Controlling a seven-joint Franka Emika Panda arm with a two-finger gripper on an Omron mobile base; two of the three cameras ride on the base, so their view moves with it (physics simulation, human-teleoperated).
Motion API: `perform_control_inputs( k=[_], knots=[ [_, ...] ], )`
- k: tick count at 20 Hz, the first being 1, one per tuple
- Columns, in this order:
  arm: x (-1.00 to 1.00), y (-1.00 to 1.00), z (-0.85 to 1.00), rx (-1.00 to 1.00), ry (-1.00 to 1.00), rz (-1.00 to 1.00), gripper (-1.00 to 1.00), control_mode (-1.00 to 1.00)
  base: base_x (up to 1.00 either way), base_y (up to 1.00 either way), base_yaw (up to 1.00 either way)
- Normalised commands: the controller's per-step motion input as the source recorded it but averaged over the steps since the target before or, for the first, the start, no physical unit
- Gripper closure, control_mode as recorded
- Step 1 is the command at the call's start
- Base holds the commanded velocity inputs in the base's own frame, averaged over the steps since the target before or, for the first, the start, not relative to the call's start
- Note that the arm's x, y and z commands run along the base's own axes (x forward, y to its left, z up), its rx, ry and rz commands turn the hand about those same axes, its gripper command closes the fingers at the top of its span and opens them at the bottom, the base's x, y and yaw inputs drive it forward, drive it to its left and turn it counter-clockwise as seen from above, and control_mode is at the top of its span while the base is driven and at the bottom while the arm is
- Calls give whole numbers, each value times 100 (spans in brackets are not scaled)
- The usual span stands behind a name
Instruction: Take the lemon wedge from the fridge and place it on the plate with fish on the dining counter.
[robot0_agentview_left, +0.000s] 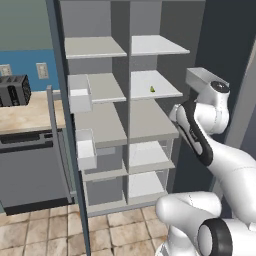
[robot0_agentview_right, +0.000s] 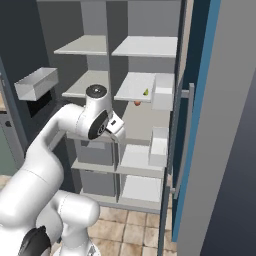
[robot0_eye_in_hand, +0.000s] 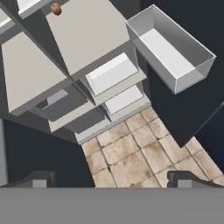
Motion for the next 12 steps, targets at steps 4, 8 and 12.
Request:
perform_control_inputs(
  k=[4,8,12],
  knots=[
    [0,0,0,0,0,0,-100,100,49,-2,-5],
    [0,0,0,0,0,0,-100,100,54,0,-2],
    [0,0,0,0,0,0,-100,100,51,0,-2]
  ],
)
